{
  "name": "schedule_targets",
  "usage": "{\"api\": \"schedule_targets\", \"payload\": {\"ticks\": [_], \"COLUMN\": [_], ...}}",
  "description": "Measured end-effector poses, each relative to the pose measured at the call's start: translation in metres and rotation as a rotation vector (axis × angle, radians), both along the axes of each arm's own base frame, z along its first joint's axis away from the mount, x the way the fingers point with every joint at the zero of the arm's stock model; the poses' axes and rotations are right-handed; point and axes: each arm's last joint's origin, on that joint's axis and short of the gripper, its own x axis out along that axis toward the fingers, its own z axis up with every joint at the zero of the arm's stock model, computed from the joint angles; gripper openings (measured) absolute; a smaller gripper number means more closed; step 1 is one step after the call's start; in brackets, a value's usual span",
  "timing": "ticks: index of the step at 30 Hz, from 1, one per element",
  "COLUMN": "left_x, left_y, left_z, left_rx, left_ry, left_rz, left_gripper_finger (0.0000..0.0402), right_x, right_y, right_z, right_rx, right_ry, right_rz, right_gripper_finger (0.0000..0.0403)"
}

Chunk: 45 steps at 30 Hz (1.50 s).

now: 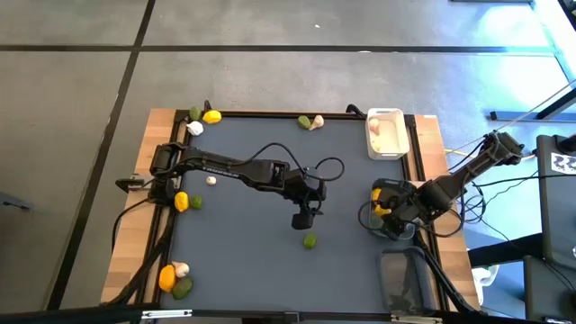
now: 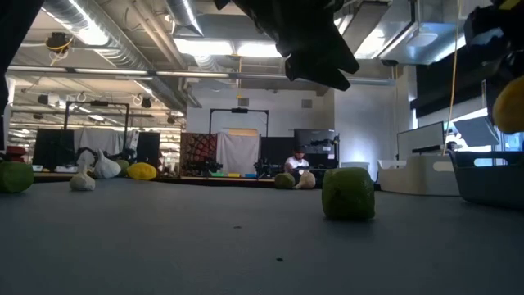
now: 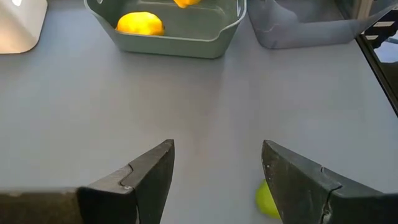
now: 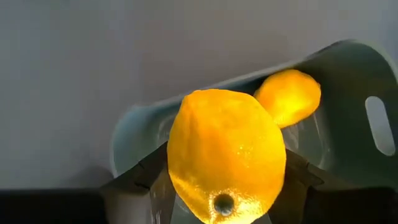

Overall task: Sort produce into baskets
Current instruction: Put the yellow lemon into the gray bin

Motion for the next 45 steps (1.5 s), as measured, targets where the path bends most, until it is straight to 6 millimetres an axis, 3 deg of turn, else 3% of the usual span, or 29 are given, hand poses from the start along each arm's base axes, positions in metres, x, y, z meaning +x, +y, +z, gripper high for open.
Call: {"api": "schedule_targets", "payload": {"ticks": [20, 33, 45], "left_x": [0.0, 0.0, 0.0], "left_y": [-0.006, -0.006, -0.006], "left_z": [0.0, 0.0, 0.0], "left_rx": [0.011, 0.011, 0.007], "left_ry": [-0.002, -0.002, -0.002], "left_rz": [-0.024, -0.025, -0.021], "left_gripper_finger": [0.0237, 0.0237, 0.0237], "right_x": [-0.008, -0.011, -0.013], "right_y": [-0.006, -0.009, -0.009], "right_z": [-0.073, -0.09, -0.092], "right_rx": [-0.006, -0.038, 0.007], "right_ry": [0.013, -0.027, 0.016], "right_rz": [-0.015, -0.023, -0.024], "right_gripper_finger": [0.0186, 0.0187, 0.0286]}}
